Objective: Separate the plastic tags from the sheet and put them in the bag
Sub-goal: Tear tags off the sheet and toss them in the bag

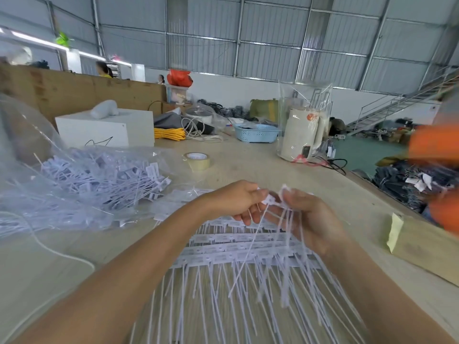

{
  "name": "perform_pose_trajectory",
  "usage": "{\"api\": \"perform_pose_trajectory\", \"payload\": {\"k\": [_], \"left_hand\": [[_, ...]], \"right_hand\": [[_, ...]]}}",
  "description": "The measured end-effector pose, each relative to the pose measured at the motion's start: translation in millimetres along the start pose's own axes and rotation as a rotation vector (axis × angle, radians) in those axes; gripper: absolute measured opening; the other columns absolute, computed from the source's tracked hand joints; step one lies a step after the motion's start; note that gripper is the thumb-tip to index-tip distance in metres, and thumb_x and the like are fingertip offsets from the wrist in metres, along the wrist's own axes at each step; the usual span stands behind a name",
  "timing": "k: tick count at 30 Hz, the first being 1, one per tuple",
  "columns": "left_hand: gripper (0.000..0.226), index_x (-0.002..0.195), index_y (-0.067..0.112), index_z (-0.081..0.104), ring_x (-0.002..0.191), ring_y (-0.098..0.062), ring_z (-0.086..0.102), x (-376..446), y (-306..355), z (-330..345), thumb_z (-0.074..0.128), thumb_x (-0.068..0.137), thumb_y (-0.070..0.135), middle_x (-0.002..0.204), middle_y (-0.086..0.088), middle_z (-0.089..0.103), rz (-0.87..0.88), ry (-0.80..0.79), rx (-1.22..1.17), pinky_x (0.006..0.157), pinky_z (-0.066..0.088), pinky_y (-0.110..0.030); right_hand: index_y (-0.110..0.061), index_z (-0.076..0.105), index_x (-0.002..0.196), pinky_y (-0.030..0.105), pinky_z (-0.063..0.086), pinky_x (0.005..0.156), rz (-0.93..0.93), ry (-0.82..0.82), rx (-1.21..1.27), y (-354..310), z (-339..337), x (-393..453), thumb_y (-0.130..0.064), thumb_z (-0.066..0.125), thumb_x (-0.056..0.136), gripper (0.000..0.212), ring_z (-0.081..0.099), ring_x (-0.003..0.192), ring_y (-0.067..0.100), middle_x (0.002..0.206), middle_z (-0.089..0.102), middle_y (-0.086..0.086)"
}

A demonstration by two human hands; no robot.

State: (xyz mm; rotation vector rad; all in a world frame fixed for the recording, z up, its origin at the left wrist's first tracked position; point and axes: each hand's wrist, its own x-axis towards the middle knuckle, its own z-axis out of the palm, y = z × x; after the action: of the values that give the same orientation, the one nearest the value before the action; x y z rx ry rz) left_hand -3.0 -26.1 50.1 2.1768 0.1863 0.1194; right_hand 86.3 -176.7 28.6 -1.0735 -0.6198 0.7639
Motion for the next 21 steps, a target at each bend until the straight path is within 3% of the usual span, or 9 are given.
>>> {"api": "perform_pose_trajectory", "payload": {"k": [3, 6, 9, 12, 17, 19, 21], "left_hand": [[0.034, 0.087, 0.016, 0.052, 0.044, -0.008, 0.052, 0, 1, 2, 0.029, 0.102, 0.037, 0.056, 0.001, 0.061, 0.013, 0.020, 0.048, 0.045, 0.037, -0.018], [0.039, 0.086, 0.017, 0.054, 0.040, -0.008, 0.049, 1, 3, 5, 0.027, 0.101, 0.042, 0.049, 0.003, 0.059, 0.017, 0.027, -0.022, 0.045, 0.036, -0.019], [0.048, 0.099, 0.016, 0.057, 0.042, -0.007, 0.053, 2, 7, 7, 0.026, 0.097, 0.053, 0.053, 0.001, 0.062, 0.026, 0.040, -0.044, 0.045, 0.039, -0.017], [0.046, 0.107, 0.016, 0.052, 0.052, -0.007, 0.059, 1, 10, 7, 0.031, 0.095, 0.055, 0.067, -0.003, 0.066, 0.022, 0.056, -0.030, 0.053, 0.045, -0.019], [0.049, 0.122, 0.002, 0.049, 0.079, -0.023, 0.065, -5, 20, 26, 0.036, 0.099, 0.044, 0.097, -0.019, 0.066, -0.071, -0.143, -0.014, 0.079, 0.054, -0.036], [0.038, 0.120, -0.001, 0.049, 0.075, -0.026, 0.064, -7, 27, 39, 0.036, 0.102, 0.030, 0.098, -0.020, 0.063, -0.080, -0.158, -0.065, 0.078, 0.055, -0.039], [0.024, 0.109, -0.001, 0.050, 0.060, -0.021, 0.063, -7, 34, 50, 0.034, 0.102, 0.016, 0.089, -0.015, 0.059, -0.065, -0.098, -0.114, 0.064, 0.058, -0.033]], "right_hand": [[-0.003, 0.061, 0.081, 0.030, 0.057, 0.067, -0.125, 0.111, -0.259, 12, 13, 0, -0.010, 0.062, 0.085, 0.008, 0.071, 0.081, 0.024, 0.081, 0.071, 0.012], [-0.004, 0.059, 0.081, 0.026, 0.052, 0.059, -0.198, 0.195, -0.356, 12, 12, 0, -0.008, 0.060, 0.088, 0.008, 0.065, 0.065, 0.017, 0.069, 0.066, 0.008], [-0.006, 0.060, 0.081, 0.027, 0.050, 0.061, -0.248, 0.273, -0.350, 14, 13, 0, -0.006, 0.059, 0.089, 0.008, 0.056, 0.060, 0.016, 0.070, 0.060, 0.011], [-0.006, 0.058, 0.082, 0.022, 0.049, 0.055, -0.278, 0.314, -0.191, 11, 12, 1, -0.003, 0.058, 0.089, 0.007, 0.053, 0.056, 0.014, 0.070, 0.057, 0.009], [-0.006, 0.056, 0.090, 0.026, 0.048, 0.058, -0.279, 0.382, 0.015, 9, 12, 3, -0.002, 0.055, 0.091, 0.004, 0.053, 0.060, 0.015, 0.078, 0.060, 0.009], [-0.005, 0.055, 0.090, 0.025, 0.046, 0.050, -0.303, 0.452, -0.001, 4, 16, 5, -0.002, 0.056, 0.091, 0.004, 0.053, 0.054, 0.015, 0.070, 0.058, 0.008], [-0.007, 0.053, 0.086, 0.027, 0.043, 0.051, -0.348, 0.527, -0.069, -3, 21, 8, -0.004, 0.056, 0.091, 0.007, 0.051, 0.055, 0.017, 0.067, 0.055, 0.009]]}}
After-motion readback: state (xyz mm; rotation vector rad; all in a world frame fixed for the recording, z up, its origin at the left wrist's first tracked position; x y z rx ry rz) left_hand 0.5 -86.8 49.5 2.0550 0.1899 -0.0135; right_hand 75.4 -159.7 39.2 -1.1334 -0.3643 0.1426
